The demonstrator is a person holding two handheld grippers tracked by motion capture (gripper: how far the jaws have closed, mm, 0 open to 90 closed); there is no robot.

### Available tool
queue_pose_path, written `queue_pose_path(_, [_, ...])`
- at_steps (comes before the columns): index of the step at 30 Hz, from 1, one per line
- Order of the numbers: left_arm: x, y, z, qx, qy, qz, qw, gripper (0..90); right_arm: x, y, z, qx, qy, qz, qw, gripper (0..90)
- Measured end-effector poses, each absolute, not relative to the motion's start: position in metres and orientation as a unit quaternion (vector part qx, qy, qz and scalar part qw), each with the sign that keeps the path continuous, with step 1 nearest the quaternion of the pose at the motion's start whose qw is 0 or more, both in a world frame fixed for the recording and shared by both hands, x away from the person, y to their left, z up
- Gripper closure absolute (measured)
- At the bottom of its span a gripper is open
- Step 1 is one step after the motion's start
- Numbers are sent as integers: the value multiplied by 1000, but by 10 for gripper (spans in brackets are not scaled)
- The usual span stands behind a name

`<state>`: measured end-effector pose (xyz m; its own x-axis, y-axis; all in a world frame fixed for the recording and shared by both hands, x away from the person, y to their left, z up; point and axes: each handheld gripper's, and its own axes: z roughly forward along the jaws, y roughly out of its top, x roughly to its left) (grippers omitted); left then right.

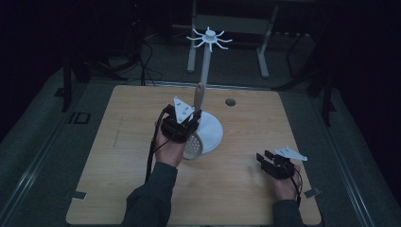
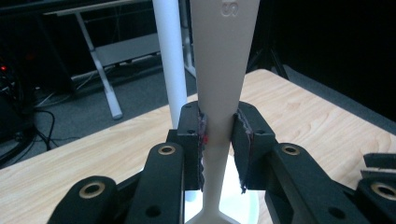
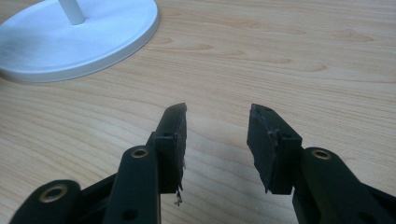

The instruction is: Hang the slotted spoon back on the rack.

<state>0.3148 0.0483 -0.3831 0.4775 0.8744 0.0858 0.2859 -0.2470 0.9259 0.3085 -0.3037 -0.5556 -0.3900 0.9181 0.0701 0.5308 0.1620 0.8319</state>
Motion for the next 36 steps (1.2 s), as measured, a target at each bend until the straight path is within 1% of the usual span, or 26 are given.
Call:
queue_pose_path(12, [316, 41, -367, 717, 400, 330, 465, 742, 309, -305, -556, 503, 723, 410, 237, 574])
queue_pose_path(27, [319, 30, -351, 700, 420, 355, 456, 741, 309, -304, -557, 506, 722, 405, 240, 582])
queue_pose_path(36, [321, 26, -345, 689, 431, 359, 459, 741, 310, -305, -557, 507, 721, 406, 241, 580])
